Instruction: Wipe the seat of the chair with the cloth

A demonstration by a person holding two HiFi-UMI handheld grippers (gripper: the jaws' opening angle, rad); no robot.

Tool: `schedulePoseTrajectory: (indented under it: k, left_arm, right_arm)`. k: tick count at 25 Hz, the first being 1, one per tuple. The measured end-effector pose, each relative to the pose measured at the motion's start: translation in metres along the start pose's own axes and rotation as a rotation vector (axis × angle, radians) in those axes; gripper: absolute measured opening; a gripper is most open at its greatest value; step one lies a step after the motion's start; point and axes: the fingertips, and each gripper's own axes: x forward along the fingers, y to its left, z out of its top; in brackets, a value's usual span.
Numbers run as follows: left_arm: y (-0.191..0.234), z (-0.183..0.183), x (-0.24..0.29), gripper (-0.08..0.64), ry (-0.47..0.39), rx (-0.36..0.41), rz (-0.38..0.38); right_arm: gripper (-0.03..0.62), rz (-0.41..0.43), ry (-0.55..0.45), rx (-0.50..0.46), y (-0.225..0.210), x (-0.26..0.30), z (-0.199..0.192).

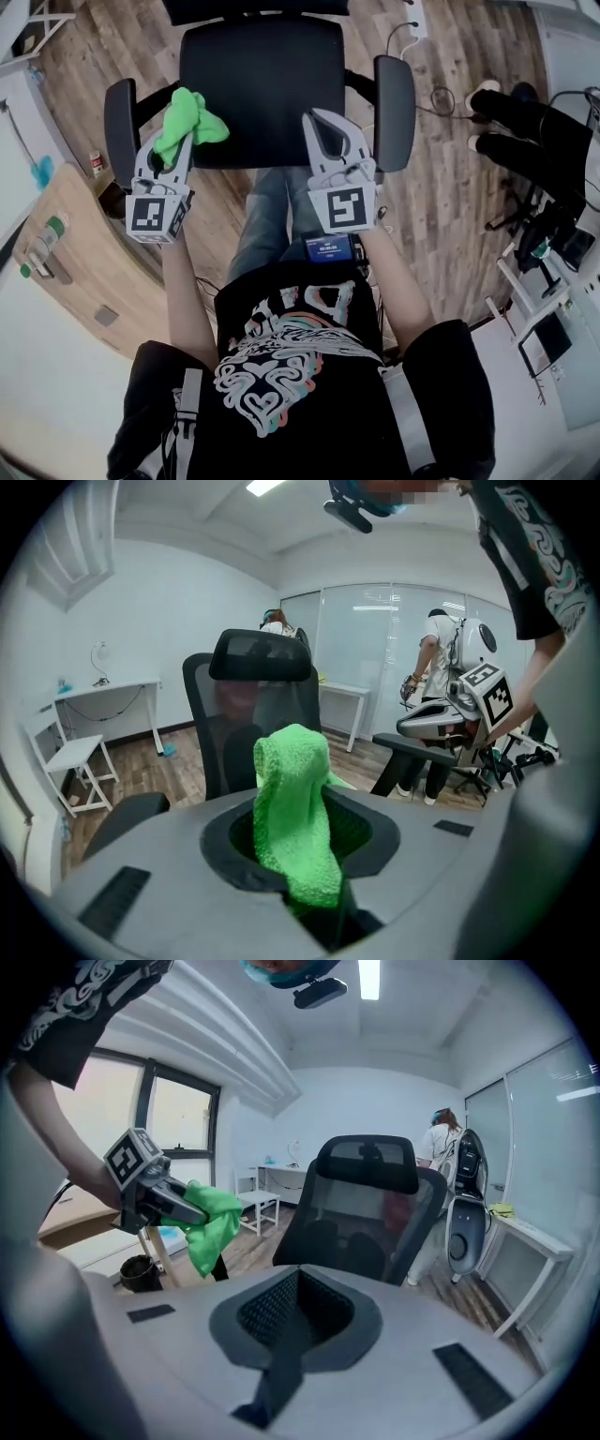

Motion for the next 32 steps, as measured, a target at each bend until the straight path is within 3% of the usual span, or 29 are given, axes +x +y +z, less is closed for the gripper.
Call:
schedulePoseTrajectory:
  k: [4,7,13,17,28,32]
  left_arm:
    - [-0.007,-0.027,0.016,0.098,0.026,-0.002,-0.034]
    - [-0.013,-0.052,0.026,0.098,0.058,-0.019,-0.052]
    - [-0.016,-0.098,0.046,0.098,0.127,-0.039,-0.075]
    - [-0.019,-0.127,0.057,0.098,0.171,-0.055,-0.087]
    - [-0.015,-0.214,0.099,0.098,0.304,-0.076,-0.114]
    - [-0.017,-0.239,0.107,0.098,0.359,-0.066,-0.115]
  right_arm:
    - [0.003,0.03,0.029,-0.107,0.009,0.018,-0.026]
    - [0.003,0.059,0.037,-0.129,0.013,0.028,-0.044]
    - [0.003,0.074,0.041,-0.085,0.02,0.048,-0.076]
    - [0.002,0.059,0.125,-0.069,0.02,0.056,-0.105]
    - [0.002,0.042,0.202,0.062,0.016,0.091,-0.191]
    - [0.002,0.045,0.205,0.047,0.015,0.097,-0.207]
